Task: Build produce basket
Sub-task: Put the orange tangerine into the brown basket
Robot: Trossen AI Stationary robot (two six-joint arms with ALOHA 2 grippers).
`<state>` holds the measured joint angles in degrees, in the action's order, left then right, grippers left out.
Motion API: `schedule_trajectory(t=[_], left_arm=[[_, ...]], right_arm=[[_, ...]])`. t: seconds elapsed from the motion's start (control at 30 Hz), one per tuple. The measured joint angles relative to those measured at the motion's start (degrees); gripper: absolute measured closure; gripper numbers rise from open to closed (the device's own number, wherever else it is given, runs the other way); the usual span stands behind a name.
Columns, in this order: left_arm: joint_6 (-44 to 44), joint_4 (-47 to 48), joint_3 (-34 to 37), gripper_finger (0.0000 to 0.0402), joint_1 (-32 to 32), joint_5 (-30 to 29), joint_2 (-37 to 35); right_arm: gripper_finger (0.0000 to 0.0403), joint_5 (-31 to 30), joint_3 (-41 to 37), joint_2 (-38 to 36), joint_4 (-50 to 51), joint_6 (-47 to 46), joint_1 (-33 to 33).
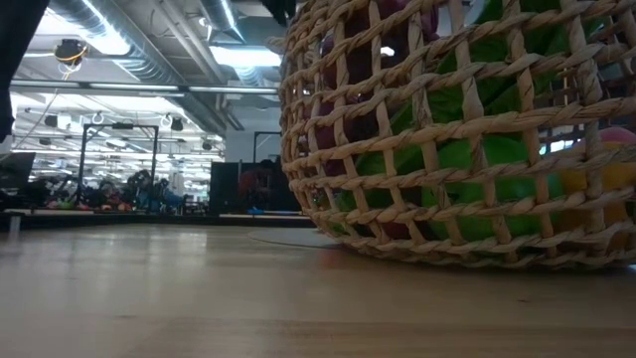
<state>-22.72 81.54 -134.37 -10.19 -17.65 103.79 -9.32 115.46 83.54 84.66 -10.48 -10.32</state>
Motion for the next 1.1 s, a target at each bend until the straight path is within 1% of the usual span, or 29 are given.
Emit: schedule_trajectory(t=[0.07, 0.17, 0.27, 0.43, 0.53, 0.63, 0.77, 0.93, 1.1], left_arm=[[-0.24, 0.54, 0.09, 0.0295, -4.05, 3.23, 0.19], [0.59, 0.26, -0.04, 0.0298, -9.92, 11.17, 1.22], [0.66, 0.31, 0.01, 0.0298, -15.45, 17.63, 3.13], [0.81, 0.30, 0.01, 0.0299, -23.30, 26.57, 6.58], [2.78, 0.28, 0.01, 0.0299, -26.43, 30.37, 9.33], [6.15, 0.28, 0.01, 0.0299, -28.48, 34.00, 11.70], [11.16, 0.02, 0.03, 0.0299, -29.46, 38.34, 14.61], [12.90, 0.02, 0.03, 0.0299, -29.95, 43.36, 18.70], [15.78, 0.03, 0.05, 0.0299, -29.68, 44.38, 22.38]], right_arm=[[0.0256, 1.75, -0.02, 0.94, -0.07, 1.46, -3.98], [0.0256, 7.40, -0.02, 2.49, -0.07, 6.09, -9.27], [0.0256, 12.40, -0.02, 4.49, -0.08, 10.30, -14.09], [0.0256, 16.47, -0.02, 7.93, 0.20, 16.71, -20.48], [0.0256, 19.65, -0.02, 10.31, 1.18, 18.72, -23.73], [0.0256, 22.21, -0.02, 12.71, 1.25, 19.38, -26.61], [0.0256, 22.48, -0.02, 16.31, 1.01, 17.54, -29.20], [0.0256, 22.51, -0.02, 19.68, 0.84, 14.71, -30.65], [0.0256, 22.52, -0.02, 22.54, -0.70, 13.65, -31.09]])
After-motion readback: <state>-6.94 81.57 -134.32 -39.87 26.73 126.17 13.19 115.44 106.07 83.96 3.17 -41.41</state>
